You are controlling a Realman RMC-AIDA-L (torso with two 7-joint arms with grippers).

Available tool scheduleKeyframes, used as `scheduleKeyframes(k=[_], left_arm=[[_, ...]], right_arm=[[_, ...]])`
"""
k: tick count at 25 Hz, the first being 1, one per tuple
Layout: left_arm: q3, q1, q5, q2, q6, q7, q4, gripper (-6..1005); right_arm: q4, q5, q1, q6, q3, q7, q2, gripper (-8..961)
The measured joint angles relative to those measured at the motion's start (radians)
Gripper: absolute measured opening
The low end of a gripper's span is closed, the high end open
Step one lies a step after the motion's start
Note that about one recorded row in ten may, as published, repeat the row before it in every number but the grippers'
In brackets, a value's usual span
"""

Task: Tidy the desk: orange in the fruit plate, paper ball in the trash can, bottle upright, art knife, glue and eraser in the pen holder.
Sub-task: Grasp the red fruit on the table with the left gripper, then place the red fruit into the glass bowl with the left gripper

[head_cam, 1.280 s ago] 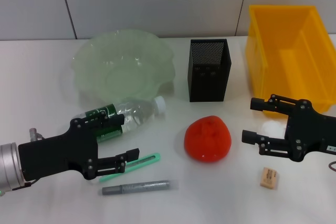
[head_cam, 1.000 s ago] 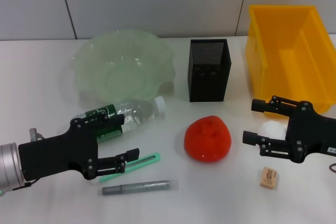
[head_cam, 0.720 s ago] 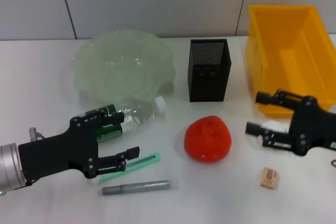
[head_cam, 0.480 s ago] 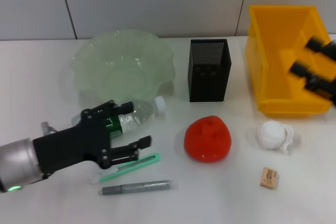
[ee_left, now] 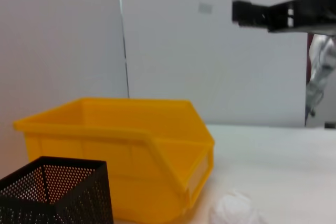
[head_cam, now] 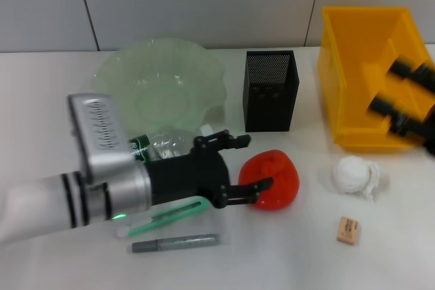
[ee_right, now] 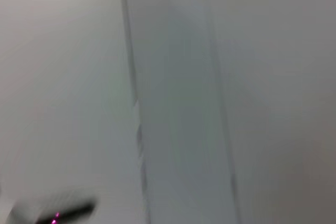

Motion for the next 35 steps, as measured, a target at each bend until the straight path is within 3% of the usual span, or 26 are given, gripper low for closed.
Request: scheduleKeyframes(k=[3, 10, 23, 24, 30, 35], left_arm=[[-0.003, -0.046, 0.0, 0.0, -0.063, 0.013, -0.033, 826], [0.0, -0.071, 0.001, 0.0, -0.087, 0.0, -0.04, 826], [-0.011, -0.151, 0.002, -0.001, -0.259, -0.005, -0.126, 825], [-0.011, -0.152, 0.002, -0.002, -0.265, -0.005, -0.125, 717], [-0.012, -0.157, 0.003, -0.002, -0.296, -0.039, -0.126, 505], [-0.009, -0.154, 0.004, -0.002, -0.24, -0.072, -0.116, 243]], right_arm=[[0.094, -0.198, -0.02, 0.033, 0.01, 0.007, 0.005, 765], [0.184, -0.276, -0.065, 0.033, 0.009, 0.085, -0.003, 765], [0.174, -0.317, -0.052, 0.078, 0.001, 0.098, 0.008, 766], [0.174, -0.317, -0.052, 0.078, 0.002, 0.098, 0.009, 766], [0.173, -0.314, -0.053, 0.08, 0.009, 0.095, 0.01, 765], [0.169, -0.308, -0.054, 0.101, 0.01, 0.093, 0.011, 765]])
